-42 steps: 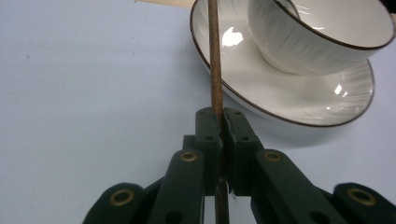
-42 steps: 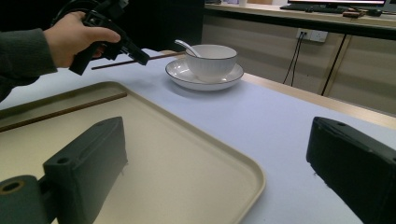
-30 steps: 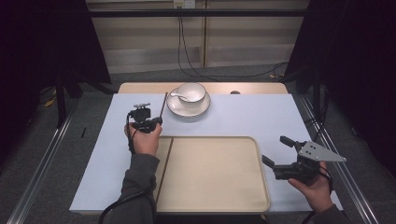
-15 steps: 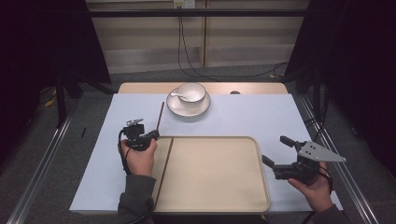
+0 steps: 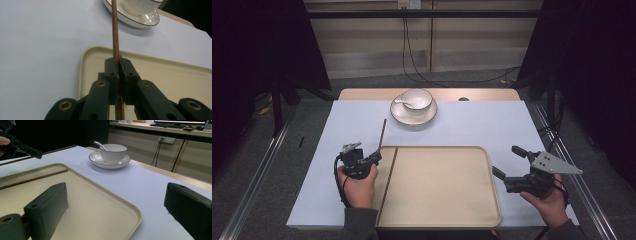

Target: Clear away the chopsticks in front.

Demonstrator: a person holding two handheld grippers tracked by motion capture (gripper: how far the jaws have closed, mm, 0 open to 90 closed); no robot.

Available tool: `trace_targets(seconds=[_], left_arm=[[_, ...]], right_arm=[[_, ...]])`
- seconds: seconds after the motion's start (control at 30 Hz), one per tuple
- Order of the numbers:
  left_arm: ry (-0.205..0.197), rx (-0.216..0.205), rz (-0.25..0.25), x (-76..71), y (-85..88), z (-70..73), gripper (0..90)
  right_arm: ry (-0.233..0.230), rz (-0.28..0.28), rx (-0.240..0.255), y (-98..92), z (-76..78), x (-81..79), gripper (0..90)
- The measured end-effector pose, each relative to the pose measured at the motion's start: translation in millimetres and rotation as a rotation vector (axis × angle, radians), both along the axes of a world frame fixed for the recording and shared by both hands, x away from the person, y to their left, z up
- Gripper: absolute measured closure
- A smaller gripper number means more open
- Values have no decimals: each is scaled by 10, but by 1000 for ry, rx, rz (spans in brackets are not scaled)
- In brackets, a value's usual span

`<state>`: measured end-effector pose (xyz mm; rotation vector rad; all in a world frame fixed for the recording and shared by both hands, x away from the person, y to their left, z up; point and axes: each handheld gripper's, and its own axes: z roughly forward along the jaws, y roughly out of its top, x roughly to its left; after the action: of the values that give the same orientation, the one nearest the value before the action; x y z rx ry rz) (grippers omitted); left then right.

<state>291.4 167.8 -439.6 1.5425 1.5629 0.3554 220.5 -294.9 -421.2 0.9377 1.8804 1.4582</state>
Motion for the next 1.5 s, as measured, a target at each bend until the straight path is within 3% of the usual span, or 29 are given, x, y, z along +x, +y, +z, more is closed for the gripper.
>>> trace_targets(seconds=[0.2, 0.37, 0.47, 1.0, 1.5], left_arm=[[1, 11, -5, -140, 6, -27, 852], [10, -10, -21, -242, 5, -92, 850], [22, 17, -28, -300, -12, -122, 851], [32, 23, -42, -460, 17, -157, 853], [87, 34, -52, -523, 21, -298, 853]], right_arm=[[3, -2, 1, 5, 0, -3, 46], [0, 2, -2, 9, 1, -4, 46], [3, 4, 0, 9, 0, -5, 46], [-1, 2, -10, 11, 1, -7, 46], [6, 1, -3, 24, 2, -9, 46]])
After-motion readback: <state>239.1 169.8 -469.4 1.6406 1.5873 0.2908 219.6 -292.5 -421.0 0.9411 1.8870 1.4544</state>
